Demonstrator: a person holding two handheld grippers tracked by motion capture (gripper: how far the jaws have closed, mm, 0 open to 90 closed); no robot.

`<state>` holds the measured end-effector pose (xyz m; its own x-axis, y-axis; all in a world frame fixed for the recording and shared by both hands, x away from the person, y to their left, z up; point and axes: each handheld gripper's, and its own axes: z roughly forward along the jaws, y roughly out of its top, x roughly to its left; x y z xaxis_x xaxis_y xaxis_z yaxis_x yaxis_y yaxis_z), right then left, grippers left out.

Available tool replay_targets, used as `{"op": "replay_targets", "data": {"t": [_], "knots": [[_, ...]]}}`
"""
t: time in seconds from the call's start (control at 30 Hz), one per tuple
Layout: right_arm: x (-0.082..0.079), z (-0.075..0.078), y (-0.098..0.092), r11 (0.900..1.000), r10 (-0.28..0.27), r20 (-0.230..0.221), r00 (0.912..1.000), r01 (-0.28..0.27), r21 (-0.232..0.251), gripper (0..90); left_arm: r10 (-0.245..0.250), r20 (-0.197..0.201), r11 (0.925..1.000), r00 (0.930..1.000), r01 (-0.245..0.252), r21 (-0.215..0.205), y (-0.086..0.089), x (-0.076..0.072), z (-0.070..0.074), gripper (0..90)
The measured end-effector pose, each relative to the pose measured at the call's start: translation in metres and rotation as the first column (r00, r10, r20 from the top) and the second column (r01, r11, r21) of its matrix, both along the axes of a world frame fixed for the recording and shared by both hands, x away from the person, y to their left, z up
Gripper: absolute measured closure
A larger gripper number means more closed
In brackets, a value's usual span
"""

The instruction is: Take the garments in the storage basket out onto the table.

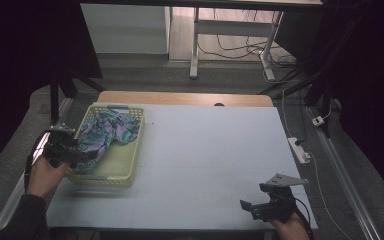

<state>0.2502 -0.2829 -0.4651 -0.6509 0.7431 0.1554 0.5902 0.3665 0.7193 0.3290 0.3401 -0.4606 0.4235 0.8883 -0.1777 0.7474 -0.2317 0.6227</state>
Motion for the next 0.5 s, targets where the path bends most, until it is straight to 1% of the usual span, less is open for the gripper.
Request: {"op": "replay_targets", "data": {"t": [0.03, 0.07, 0.1, 0.13, 0.17, 0.2, 0.23, 0.3, 0.33, 0.37, 0.4, 0.43, 0.5], "knots": [[0.0, 0.0, 0.0, 1.0, 0.0, -0.001, 1.0, 0.0, 0.0, 3.5, 0.0, 0.0, 1.0, 1.0, 0.0, 0.0, 0.0, 0.0, 0.0, 1.1], [0.0, 0.0, 0.0, 1.0, 0.001, -0.001, 1.0, -0.001, -0.001, 3.5, 0.008, -0.002, 1.0, 1.0, -0.008, -0.002, 0.001, 0.003, 0.0, 1.2], [0.0, 0.0, 0.0, 1.0, 0.001, -0.002, 1.0, -0.001, -0.002, 3.5, 0.026, -0.01, 0.9997, 0.9996, -0.026, 0.0, 0.003, 0.011, 0.0, 1.4], [0.0, 0.0, 0.0, 1.0, 0.001, -0.004, 1.0, -0.001, -0.002, 3.5, 0.032, -0.018, 0.9995, 0.9993, -0.032, 0.002, 0.004, 0.015, 0.0, 1.6], [0.0, 0.0, 0.0, 1.0, 0.002, -0.004, 1.0, -0.002, -0.003, 3.5, 0.032, -0.018, 0.9995, 0.9993, -0.032, 0.002, 0.004, 0.015, 0.0, 1.8], [0.0, 0.0, 0.0, 1.0, 0.002, -0.003, 1.0, -0.002, -0.003, 3.5, 0.04, -0.039, 0.9992, 0.9985, -0.039, 0.008, 0.004, 0.023, -0.003, 1.8], [0.0, 0.0, 0.0, 1.0, 0.001, -0.004, 1.0, -0.001, -0.004, 3.6, 0.04, -0.039, 0.9992, 0.9985, -0.039, 0.008, 0.004, 0.023, -0.003, 2.1], [0.0, 0.0, 0.0, 1.0, 0.002, -0.004, 1.0, -0.002, -0.003, 3.5, 0.038, -0.06, 0.9992, 0.9974, -0.038, 0.015, 0.004, 0.031, -0.006, 2.7], [0.0, 0.0, 0.0, 1.0, 0.002, -0.005, 1.0, -0.002, -0.003, 3.6, 0.031, -0.075, 0.9995, 0.9967, -0.03, 0.011, 0.003, 0.039, -0.008, 2.9], [0.0, 0.0, 0.0, 1.0, 0.002, -0.006, 1.0, -0.002, -0.002, 3.6, 0.032, -0.082, 0.9993, 0.9961, -0.031, 0.02, 0.002, 0.043, -0.008, 2.9], [0.001, 0.0, 0.0, 1.0, 0.002, -0.006, 1.0, -0.002, -0.003, 3.6, 0.032, -0.082, 0.9993, 0.9961, -0.031, 0.02, 0.002, 0.043, -0.008, 2.9], [0.001, 0.0, 0.0, 1.0, 0.002, -0.006, 1.0, -0.002, -0.002, 3.6, 0.033, -0.1, 0.999, 0.9945, -0.029, 0.034, -0.001, 0.051, -0.01, 2.7], [0.001, 0.0, 0.0, 1.0, 0.003, -0.007, 1.0, -0.003, -0.002, 3.6, 0.03, -0.119, 0.9988, 0.9924, -0.025, 0.042, -0.003, 0.059, -0.012, 2.5]]}}
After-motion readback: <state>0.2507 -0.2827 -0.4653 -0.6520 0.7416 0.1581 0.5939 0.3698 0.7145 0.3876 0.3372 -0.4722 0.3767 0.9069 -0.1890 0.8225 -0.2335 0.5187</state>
